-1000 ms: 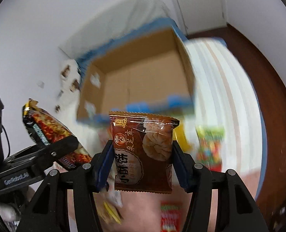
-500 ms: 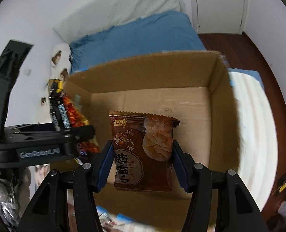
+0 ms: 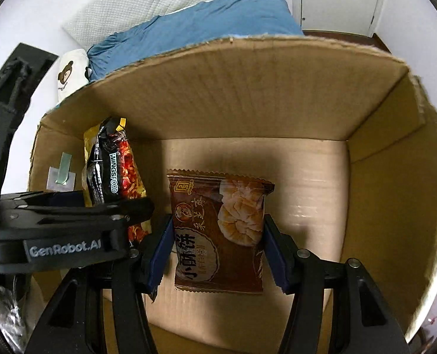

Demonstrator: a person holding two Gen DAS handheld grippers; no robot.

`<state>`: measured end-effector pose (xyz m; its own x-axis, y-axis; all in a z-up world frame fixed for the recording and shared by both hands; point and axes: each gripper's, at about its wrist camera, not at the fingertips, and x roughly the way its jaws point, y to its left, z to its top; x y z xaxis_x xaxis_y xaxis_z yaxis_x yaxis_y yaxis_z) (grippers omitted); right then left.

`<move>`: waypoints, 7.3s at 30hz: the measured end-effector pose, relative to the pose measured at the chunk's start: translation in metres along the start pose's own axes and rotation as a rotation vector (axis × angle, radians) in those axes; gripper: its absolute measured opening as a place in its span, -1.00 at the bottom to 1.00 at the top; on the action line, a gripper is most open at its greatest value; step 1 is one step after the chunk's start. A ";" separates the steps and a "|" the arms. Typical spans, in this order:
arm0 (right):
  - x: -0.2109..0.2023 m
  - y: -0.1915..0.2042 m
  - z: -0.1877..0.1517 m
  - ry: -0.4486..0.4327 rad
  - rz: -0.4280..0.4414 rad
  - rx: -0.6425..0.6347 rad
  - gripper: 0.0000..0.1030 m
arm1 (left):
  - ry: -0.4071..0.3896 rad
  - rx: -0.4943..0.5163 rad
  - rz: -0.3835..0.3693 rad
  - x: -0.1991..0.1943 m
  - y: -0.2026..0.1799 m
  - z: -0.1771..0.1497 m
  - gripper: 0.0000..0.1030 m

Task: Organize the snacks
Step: 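Carry both packets into the cardboard box and open both tools, then grasp the yellow cookie bag with the left tool while the right tool grasps the red spicy packet, then carry both packets into the box and release them beside the others, then grasp the orange sunflower-seed bag with the left tool while the right tool grasps the white wafer packet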

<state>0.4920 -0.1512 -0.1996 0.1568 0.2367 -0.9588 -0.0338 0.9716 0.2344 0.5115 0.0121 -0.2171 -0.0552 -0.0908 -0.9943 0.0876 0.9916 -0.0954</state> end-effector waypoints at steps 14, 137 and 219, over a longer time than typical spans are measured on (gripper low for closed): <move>-0.014 0.006 -0.011 0.000 -0.040 0.025 0.93 | -0.137 -0.002 -0.017 -0.040 0.001 -0.030 0.85; -0.091 0.037 -0.075 -0.084 -0.033 0.057 -0.12 | -0.051 -0.026 -0.064 -0.036 0.006 -0.093 -0.26; 0.020 0.063 -0.328 0.177 -0.033 -0.027 0.15 | -0.017 -0.185 0.050 0.077 0.138 -0.313 0.15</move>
<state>0.1694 -0.0832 -0.2570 -0.0182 0.1991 -0.9798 -0.0580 0.9781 0.1998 0.2085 0.1707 -0.2926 -0.0381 -0.0414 -0.9984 -0.0951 0.9948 -0.0377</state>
